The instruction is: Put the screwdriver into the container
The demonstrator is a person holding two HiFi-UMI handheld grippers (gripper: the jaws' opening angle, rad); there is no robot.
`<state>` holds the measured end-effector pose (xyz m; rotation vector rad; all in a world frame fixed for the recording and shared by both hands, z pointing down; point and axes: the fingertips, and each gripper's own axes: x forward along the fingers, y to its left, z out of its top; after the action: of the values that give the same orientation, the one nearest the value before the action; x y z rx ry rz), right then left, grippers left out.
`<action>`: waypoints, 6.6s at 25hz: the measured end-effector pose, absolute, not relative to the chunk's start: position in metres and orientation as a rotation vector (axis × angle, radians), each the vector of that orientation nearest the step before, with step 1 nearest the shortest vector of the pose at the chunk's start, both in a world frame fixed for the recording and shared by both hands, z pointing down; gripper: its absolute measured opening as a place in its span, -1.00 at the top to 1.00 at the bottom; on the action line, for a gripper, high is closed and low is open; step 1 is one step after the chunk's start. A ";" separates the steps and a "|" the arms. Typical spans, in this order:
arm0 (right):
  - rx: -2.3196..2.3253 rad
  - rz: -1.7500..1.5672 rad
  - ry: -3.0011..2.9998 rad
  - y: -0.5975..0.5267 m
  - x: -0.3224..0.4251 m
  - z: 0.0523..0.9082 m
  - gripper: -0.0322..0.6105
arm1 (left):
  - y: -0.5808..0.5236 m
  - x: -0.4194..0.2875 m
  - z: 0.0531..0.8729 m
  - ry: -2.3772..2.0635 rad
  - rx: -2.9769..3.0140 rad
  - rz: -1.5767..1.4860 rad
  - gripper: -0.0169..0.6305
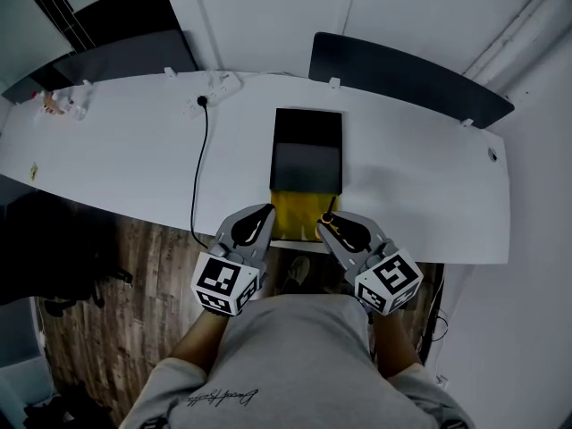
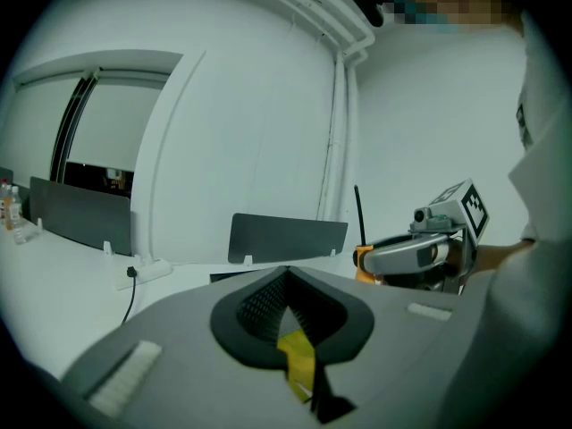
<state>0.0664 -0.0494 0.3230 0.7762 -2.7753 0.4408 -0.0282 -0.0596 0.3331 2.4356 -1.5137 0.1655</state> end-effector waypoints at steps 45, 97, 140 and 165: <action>0.830 0.479 -2.531 -0.116 0.058 0.387 0.64 | -0.121 -0.049 0.378 -1.356 2.428 0.327 0.95; 0.542 0.377 -2.109 -0.099 0.058 0.558 0.64 | -0.106 -0.078 0.444 -1.342 2.338 0.408 0.94; 0.335 0.287 -1.890 -0.095 0.038 0.606 0.63 | -0.106 -0.101 0.455 -1.338 2.315 0.419 0.95; 0.379 0.233 -1.838 -0.097 0.039 0.611 0.57 | -0.109 -0.105 0.455 -1.341 2.315 0.414 0.94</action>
<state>0.0386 -0.0973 0.6107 0.3785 -1.8383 0.2330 -0.1055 -0.1085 0.4552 2.3154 -1.3414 0.4143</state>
